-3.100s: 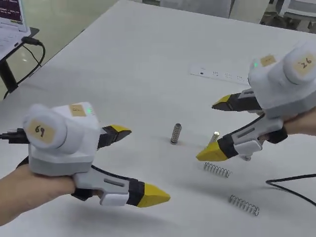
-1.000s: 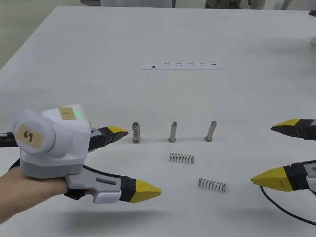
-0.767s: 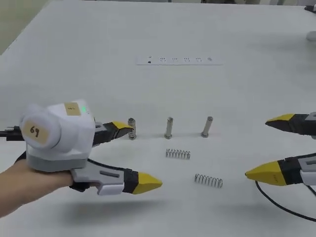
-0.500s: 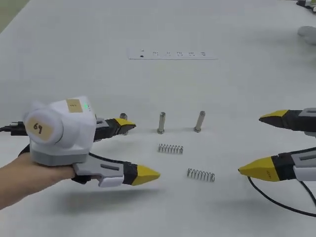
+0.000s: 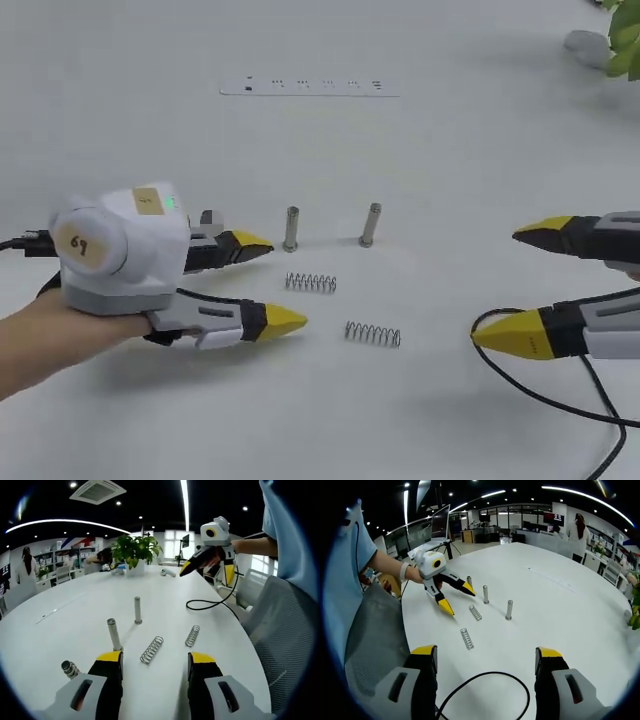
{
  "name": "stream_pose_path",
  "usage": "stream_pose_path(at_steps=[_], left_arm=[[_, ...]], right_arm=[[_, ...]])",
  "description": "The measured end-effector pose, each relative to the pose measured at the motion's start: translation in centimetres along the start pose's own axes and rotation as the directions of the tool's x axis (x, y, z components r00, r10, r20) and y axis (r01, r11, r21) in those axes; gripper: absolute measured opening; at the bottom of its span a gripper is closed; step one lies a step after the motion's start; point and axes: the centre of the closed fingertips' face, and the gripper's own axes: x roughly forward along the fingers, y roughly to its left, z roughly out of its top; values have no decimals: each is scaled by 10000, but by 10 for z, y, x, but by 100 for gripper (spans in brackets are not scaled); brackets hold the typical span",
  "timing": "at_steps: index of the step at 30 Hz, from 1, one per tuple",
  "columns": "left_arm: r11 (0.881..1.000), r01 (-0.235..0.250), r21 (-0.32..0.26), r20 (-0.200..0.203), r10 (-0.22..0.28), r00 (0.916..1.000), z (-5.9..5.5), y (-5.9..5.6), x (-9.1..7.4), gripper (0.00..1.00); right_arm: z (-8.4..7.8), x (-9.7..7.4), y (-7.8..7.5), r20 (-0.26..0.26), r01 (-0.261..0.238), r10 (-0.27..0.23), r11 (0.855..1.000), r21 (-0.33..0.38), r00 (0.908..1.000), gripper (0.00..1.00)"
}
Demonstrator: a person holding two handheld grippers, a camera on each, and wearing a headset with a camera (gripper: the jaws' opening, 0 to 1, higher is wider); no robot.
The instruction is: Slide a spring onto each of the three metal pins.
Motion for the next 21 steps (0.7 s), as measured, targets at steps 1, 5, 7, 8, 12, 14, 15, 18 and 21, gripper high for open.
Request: stream_pose_path(at_steps=[1,5,7,8,12,14,15,18,21], left_arm=[[10000,26,53,22,-26,10000,0,0,1,45],[9999,108,46,81,-109,9999,-1,1,6,44],[9999,147,51,75,-148,9999,-2,1,8,43],[9998,166,82,98,-167,9998,-2,1,8,42],[9997,261,17,154,-262,9995,-1,1,11,37],[9994,339,36,44,-339,9994,-4,1,13,34],[9993,361,32,46,-361,9993,-5,1,14,32],[9994,345,47,-77,-345,9994,-9,3,16,29],[9994,339,19,-86,-339,9994,-9,3,16,25]], right_arm=[[-1,0,-1,-15,27,-27,10000,22,10000,79],[-4,-2,-1,-20,70,-70,9999,128,10000,79],[-4,-2,-1,-45,99,-98,9998,150,9999,79],[-4,-2,-1,-55,97,-96,9998,164,9999,79],[-5,-1,-1,-83,96,-94,9998,192,9999,79],[-5,-1,-2,-77,96,-94,9997,207,9999,79],[-5,-1,-2,-70,90,-88,9997,206,9999,79],[-6,0,-2,-97,66,-64,9997,227,9999,79],[-6,1,-1,-134,34,-31,9998,207,9999,79]])
